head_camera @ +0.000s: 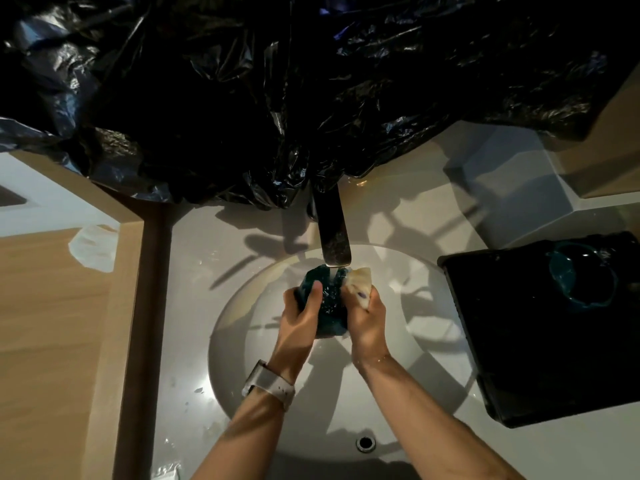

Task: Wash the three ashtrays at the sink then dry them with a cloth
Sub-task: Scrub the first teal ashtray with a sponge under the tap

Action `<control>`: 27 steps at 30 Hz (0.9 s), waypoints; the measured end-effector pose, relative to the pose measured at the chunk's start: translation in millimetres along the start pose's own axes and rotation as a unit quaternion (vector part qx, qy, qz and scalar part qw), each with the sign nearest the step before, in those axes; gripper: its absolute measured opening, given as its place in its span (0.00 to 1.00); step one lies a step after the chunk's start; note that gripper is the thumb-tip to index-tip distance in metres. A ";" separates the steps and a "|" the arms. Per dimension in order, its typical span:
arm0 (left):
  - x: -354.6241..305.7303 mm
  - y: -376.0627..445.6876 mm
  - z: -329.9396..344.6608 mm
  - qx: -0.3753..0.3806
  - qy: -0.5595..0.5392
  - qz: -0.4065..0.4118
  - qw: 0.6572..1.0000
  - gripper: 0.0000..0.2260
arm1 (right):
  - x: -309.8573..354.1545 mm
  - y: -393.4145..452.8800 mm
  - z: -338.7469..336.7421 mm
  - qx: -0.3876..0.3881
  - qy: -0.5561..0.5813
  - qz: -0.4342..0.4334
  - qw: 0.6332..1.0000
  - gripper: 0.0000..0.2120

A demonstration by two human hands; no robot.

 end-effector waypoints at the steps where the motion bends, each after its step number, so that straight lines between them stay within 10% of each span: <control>1: -1.1 1.7 -5.3 0.039 0.028 0.019 0.999 0.25 | 3.7 6.4 -2.5 0.008 -0.004 0.004 1.000 0.09; 5: -13.9 10.2 -30.4 0.163 0.254 0.192 0.934 0.25 | 32.1 29.6 -12.5 0.098 -0.098 -0.008 0.990 0.03; 13: -51.7 25.0 -32.4 0.212 0.554 0.450 0.667 0.18 | 54.4 51.5 -5.7 0.262 -0.126 0.102 0.951 0.14; 19: -44.5 21.1 -13.7 0.256 0.392 0.234 0.852 0.11 | 36.4 49.1 -10.0 0.214 -0.012 0.167 0.962 0.25; 22: -34.2 27.2 -3.9 0.228 0.226 0.102 0.941 0.09 | 22.2 42.6 -23.2 0.142 0.029 0.100 0.984 0.15; 27: -23.7 29.9 9.2 0.183 0.082 -0.059 0.978 0.17 | 12.9 27.8 -29.9 0.091 -0.015 -0.004 0.996 0.21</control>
Point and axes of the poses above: each hand's wrist, its own y-axis towards the middle knuckle, its own z-axis out of the palm, x = y × z, the point moved 2 cm from there along y, towards the middle knuckle, and after that the axes turned 1 degree about -z, right-handed, at the moved point
